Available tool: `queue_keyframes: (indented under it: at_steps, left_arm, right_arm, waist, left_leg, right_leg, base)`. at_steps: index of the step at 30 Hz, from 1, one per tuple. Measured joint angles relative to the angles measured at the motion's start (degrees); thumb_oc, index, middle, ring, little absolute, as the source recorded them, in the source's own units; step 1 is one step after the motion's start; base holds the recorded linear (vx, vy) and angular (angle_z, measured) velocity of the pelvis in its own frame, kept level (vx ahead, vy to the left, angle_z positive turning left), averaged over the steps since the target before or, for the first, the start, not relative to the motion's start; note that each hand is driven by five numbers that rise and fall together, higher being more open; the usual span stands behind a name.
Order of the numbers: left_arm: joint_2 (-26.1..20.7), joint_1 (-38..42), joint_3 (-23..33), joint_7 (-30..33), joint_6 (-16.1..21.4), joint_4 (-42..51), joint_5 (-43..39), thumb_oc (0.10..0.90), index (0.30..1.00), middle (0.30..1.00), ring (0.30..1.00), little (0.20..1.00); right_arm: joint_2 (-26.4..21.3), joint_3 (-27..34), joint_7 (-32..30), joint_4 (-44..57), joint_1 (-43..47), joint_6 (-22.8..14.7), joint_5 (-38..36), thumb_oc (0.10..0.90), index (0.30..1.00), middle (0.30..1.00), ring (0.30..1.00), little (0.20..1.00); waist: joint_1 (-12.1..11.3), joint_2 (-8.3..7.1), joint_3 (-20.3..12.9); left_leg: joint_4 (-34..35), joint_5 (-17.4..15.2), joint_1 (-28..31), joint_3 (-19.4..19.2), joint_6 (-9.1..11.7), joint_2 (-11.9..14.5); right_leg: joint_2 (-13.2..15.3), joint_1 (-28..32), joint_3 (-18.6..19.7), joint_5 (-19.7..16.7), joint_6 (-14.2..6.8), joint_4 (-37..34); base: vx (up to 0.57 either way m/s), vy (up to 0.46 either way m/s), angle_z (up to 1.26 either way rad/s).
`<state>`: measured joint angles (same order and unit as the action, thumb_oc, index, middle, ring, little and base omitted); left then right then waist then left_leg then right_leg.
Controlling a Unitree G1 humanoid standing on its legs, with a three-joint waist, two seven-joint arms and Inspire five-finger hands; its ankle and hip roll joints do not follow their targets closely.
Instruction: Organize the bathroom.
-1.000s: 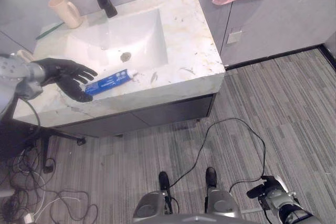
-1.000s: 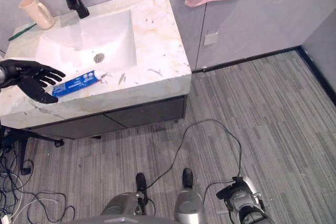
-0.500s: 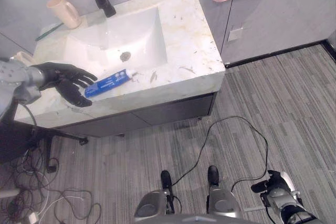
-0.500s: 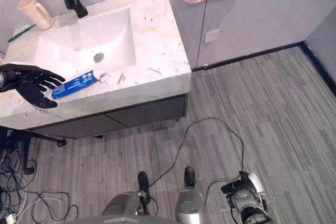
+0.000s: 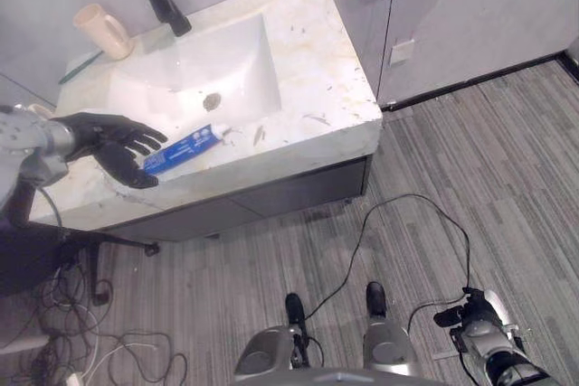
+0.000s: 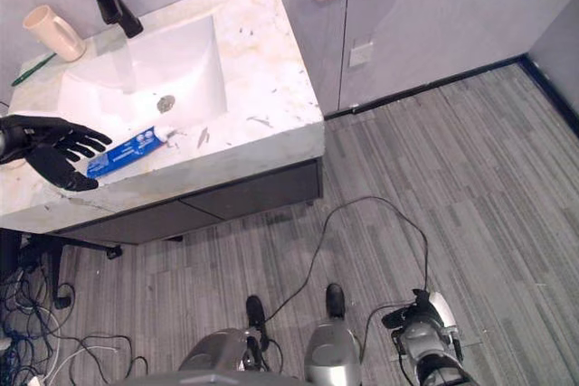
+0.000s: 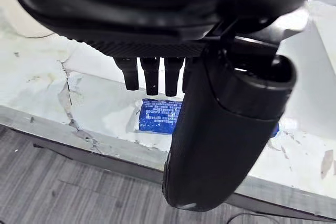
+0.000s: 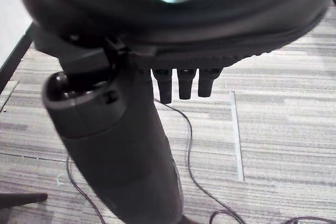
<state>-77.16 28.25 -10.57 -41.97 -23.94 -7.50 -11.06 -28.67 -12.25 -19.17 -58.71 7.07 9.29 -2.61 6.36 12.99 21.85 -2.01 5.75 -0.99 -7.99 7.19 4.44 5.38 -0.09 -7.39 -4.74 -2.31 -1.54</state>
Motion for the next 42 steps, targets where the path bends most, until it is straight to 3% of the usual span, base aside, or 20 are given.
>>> queue_keyframes:
  at_steps: [12, 18, 23, 30, 42]
  left_arm:
    - [0.0, -4.6, 5.4, 4.7, 0.6, 1.2, 0.0, 0.8, 0.9, 0.9, 0.9, 0.9]
    - [0.3, -9.0, 8.2, 10.2, 4.3, 1.3, 0.0, 0.8, 0.9, 0.9, 0.9, 0.9]
    - [3.2, -13.8, 12.1, 14.5, 6.5, 2.4, 0.1, 0.8, 0.9, 0.9, 0.9, 0.9]
    - [9.4, -19.1, 12.5, 17.5, 6.9, 3.4, 0.7, 0.8, 0.9, 0.9, 0.9, 0.9]
    - [10.3, -20.4, 12.9, 20.0, 7.7, 5.2, 2.5, 0.8, 0.9, 0.9, 0.9, 0.9]
  right_arm:
    - [-1.3, 1.8, 0.0, 2.0, -3.4, -0.5, 0.2, 0.8, 0.9, 0.9, 0.9, 0.9]
    - [-1.4, 2.2, -0.1, 2.9, -4.0, -1.5, 0.7, 0.8, 0.9, 0.9, 0.9, 0.9]
    - [-1.4, 2.2, -0.4, 3.6, -4.0, -2.3, 0.7, 0.8, 0.9, 0.9, 0.9, 0.9]
    - [-1.5, 2.6, -2.2, 4.0, -4.2, -2.3, 0.7, 0.8, 0.9, 0.9, 0.9, 0.9]
    - [-1.5, 2.6, -2.4, 5.0, -5.5, -2.4, 0.6, 0.8, 0.9, 0.9, 0.9, 0.9]
  waist:
    - [0.0, 0.25, 0.3]
    - [0.0, 0.05, 0.5]
    - [0.0, -0.05, 0.5]
    - [-0.5, -0.21, 0.6]
    - [-1.4, -0.02, 0.4]
  left_leg:
    - [-1.4, -0.1, -0.7, 0.4, -0.1, 0.0]
    - [-1.9, -0.4, -0.9, 0.4, -0.4, 0.1]
    - [-2.6, -0.7, -2.3, 0.4, -0.8, 0.1]
    - [-3.3, -0.9, -2.6, 0.6, -1.0, 0.2]
    - [-3.9, -1.9, -3.7, 0.7, -1.1, 0.1]
  right_leg:
    - [0.6, -4.1, -0.1, 4.9, 0.5, 9.2]
    - [0.8, -6.2, 0.5, 6.5, 1.1, 12.7]
    - [0.8, -8.4, 0.8, 7.1, 1.3, 15.1]
    - [0.9, -9.0, 0.7, 7.5, 1.5, 16.6]
    - [1.1, -10.5, 1.1, 7.5, 1.5, 17.6]
  base:
    - [0.01, 0.006, 0.02]
    - [-0.01, 0.006, -0.03]
    - [-0.04, -0.011, -0.01]
    - [0.0, 0.0, 0.0]
    - [0.0, -0.004, 0.0]
